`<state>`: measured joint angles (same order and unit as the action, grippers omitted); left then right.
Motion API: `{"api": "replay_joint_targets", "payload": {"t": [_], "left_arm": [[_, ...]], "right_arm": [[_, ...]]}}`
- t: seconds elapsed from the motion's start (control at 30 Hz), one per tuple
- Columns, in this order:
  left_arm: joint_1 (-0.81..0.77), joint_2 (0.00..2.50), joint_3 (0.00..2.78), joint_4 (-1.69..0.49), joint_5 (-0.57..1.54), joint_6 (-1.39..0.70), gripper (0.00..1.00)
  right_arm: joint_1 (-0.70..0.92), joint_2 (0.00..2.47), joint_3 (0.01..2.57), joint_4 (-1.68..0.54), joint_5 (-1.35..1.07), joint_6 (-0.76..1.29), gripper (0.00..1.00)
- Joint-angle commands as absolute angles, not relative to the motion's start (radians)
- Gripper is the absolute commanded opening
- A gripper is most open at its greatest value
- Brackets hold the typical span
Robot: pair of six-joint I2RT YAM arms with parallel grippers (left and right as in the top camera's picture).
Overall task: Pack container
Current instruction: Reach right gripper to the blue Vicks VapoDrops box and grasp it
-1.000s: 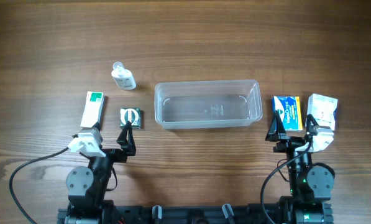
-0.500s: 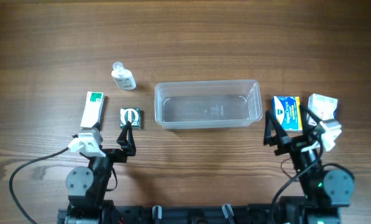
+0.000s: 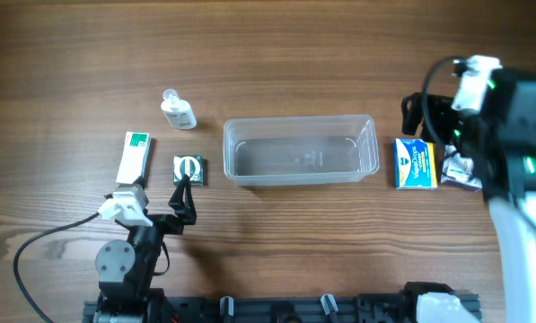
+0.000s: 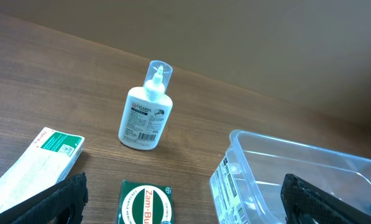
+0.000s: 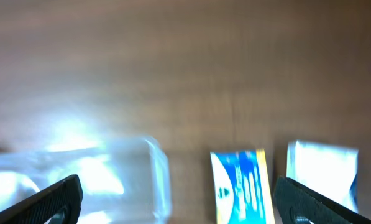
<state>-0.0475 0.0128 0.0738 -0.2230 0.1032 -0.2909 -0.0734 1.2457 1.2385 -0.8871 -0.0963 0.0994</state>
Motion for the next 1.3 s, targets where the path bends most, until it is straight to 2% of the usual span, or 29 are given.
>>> {"api": "replay_joint_targets", "payload": {"t": [0.0, 0.23, 0.63, 0.73, 0.8, 0.93, 1.1, 1.27], "left_arm": [[-0.041, 0.003, 0.069, -0.22, 0.107, -0.296, 1.0], [-0.041, 0.003, 0.069, -0.22, 0.107, -0.296, 1.0], [-0.041, 0.003, 0.069, -0.22, 0.107, -0.296, 1.0], [-0.041, 0.003, 0.069, -0.22, 0.107, -0.296, 1.0], [-0.041, 0.003, 0.069, -0.22, 0.107, -0.296, 1.0], [-0.041, 0.003, 0.069, -0.22, 0.107, -0.296, 1.0], [-0.041, 0.003, 0.069, -0.22, 0.107, -0.296, 1.0], [-0.041, 0.003, 0.069, -0.22, 0.107, -0.296, 1.0]], "right_arm": [[-0.126, 1.433, 1.239, -0.929, -0.089, 0.074, 1.0], [-0.144, 1.679, 1.236, -0.97, -0.086, -0.054, 0.98], [-0.144, 1.929, 1.236, -0.947, 0.067, -0.015, 0.98], [-0.144, 1.981, 1.235, -0.947, 0.067, 0.008, 0.91], [-0.144, 1.998, 1.235, -0.946, 0.067, 0.011, 0.79], [-0.144, 1.951, 1.239, -0.955, 0.067, 0.031, 0.73], [-0.136, 1.743, 1.308, -1.056, -0.032, 0.056, 0.69], [-0.015, 1.468, 1.33, -1.108, -0.076, 0.071, 0.65]]}}
